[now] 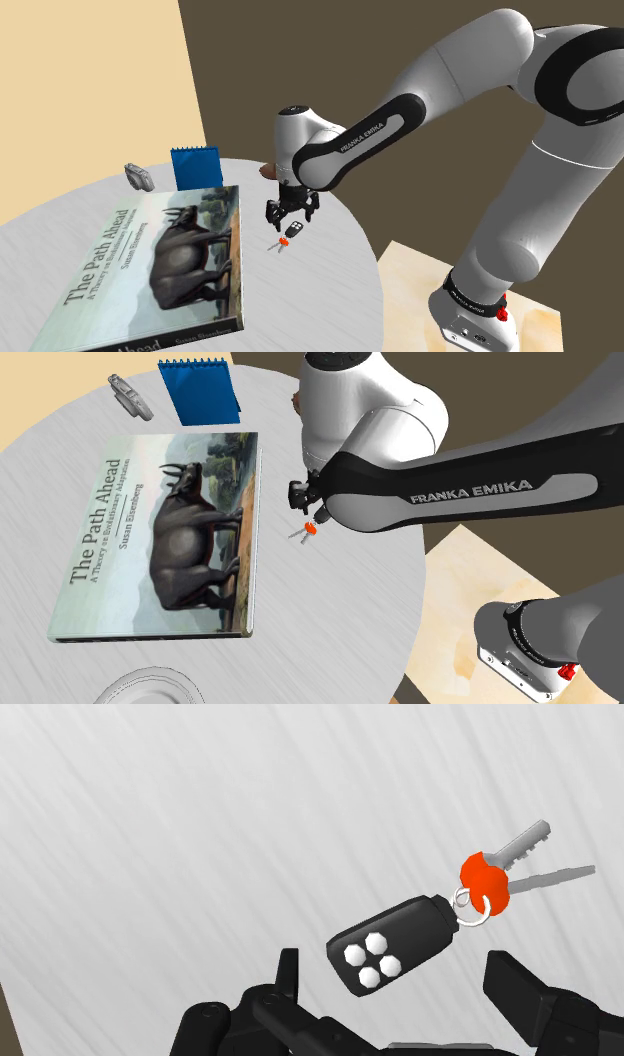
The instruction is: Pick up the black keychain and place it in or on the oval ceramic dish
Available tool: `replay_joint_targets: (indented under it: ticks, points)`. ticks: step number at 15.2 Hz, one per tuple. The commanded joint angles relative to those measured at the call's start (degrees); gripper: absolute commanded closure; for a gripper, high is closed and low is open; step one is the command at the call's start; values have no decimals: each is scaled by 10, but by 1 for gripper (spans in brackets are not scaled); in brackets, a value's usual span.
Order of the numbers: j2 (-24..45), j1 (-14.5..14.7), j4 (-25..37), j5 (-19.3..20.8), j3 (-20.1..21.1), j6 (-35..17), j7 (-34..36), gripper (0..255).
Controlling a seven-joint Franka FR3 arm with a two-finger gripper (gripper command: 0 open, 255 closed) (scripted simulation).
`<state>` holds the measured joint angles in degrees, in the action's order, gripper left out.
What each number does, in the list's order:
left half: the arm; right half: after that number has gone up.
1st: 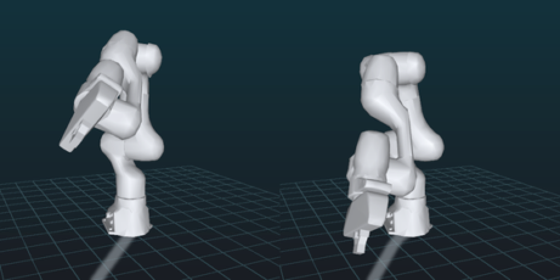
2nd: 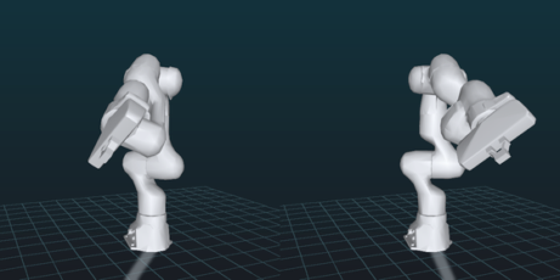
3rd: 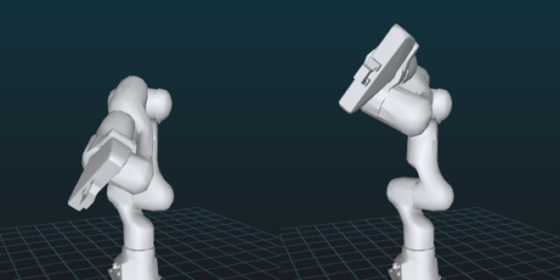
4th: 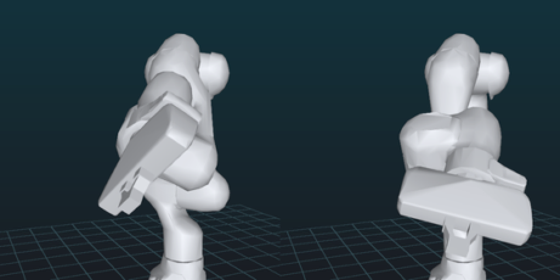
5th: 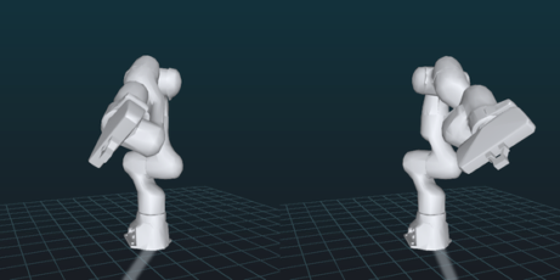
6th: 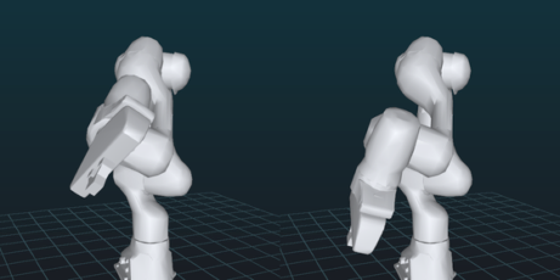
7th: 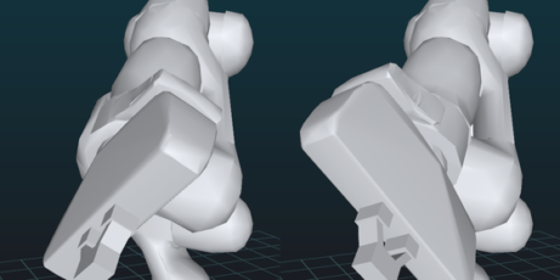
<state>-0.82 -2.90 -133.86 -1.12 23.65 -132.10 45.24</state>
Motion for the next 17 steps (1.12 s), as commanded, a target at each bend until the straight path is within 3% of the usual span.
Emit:
replay_joint_targets:
  ticks: [1,3,4,13,17]
  points:
    - [0,0,0,0,0,-1,0,0]
    - [0,0,0,0,0,0,0,0]
    - [0,0,0,0,0,0,0,255]
    - [0,0,0,0,0,0,0,255]
    - [-20,0,12,-10,-1,31,-7,255]
